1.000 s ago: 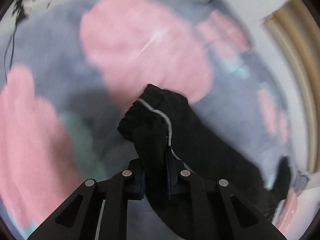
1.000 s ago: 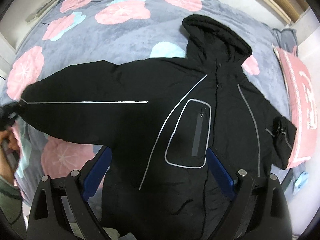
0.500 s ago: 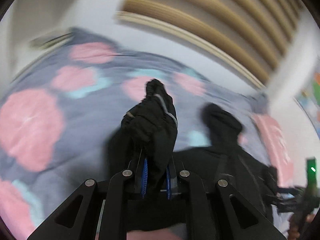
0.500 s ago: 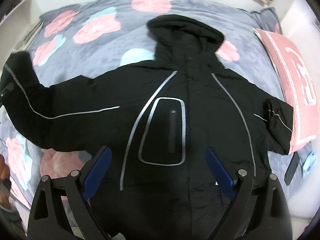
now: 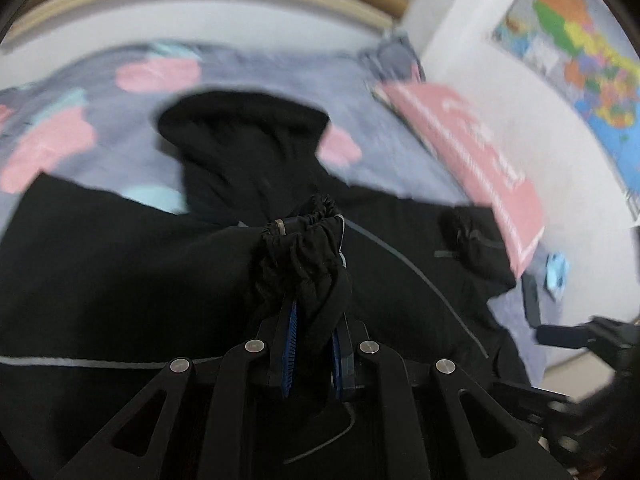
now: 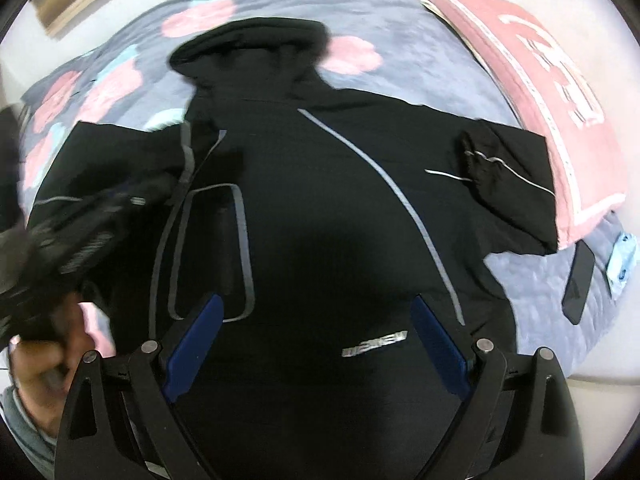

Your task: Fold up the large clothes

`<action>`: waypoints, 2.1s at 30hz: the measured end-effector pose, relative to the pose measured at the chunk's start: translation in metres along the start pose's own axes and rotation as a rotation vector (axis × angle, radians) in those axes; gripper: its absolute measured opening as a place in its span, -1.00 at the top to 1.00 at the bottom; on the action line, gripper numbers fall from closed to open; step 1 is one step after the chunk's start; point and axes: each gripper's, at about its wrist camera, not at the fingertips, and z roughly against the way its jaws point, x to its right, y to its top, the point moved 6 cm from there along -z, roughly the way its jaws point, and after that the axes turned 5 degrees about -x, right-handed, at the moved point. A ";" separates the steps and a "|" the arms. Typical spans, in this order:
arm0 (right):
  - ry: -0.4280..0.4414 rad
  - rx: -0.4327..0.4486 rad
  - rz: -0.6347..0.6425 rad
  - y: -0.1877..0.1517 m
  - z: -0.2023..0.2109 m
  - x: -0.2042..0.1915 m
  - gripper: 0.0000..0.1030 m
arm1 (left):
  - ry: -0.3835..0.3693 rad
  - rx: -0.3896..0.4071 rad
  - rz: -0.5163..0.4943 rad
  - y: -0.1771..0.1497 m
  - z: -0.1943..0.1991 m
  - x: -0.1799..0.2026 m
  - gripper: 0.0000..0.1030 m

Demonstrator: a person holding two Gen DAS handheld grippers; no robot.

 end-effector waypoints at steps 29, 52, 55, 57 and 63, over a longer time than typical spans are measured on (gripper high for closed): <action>0.312 -0.129 0.018 0.093 -0.141 -0.003 -0.72 | -0.281 -0.128 0.297 -0.010 0.012 -0.028 -0.16; -0.092 -0.070 0.027 0.096 -0.177 0.114 0.35 | 0.244 -0.259 0.283 -0.060 -0.079 -0.113 -0.17; -0.114 -0.068 0.063 0.098 -0.176 0.110 0.31 | 0.252 -0.266 0.274 -0.056 -0.085 -0.114 -0.30; -0.117 -0.075 0.078 0.101 -0.170 0.109 0.29 | 0.262 -0.271 0.258 -0.052 -0.081 -0.112 -0.30; -0.014 0.150 0.087 0.108 -0.081 0.085 -0.51 | 0.117 -0.168 0.271 -0.029 -0.028 -0.092 -0.30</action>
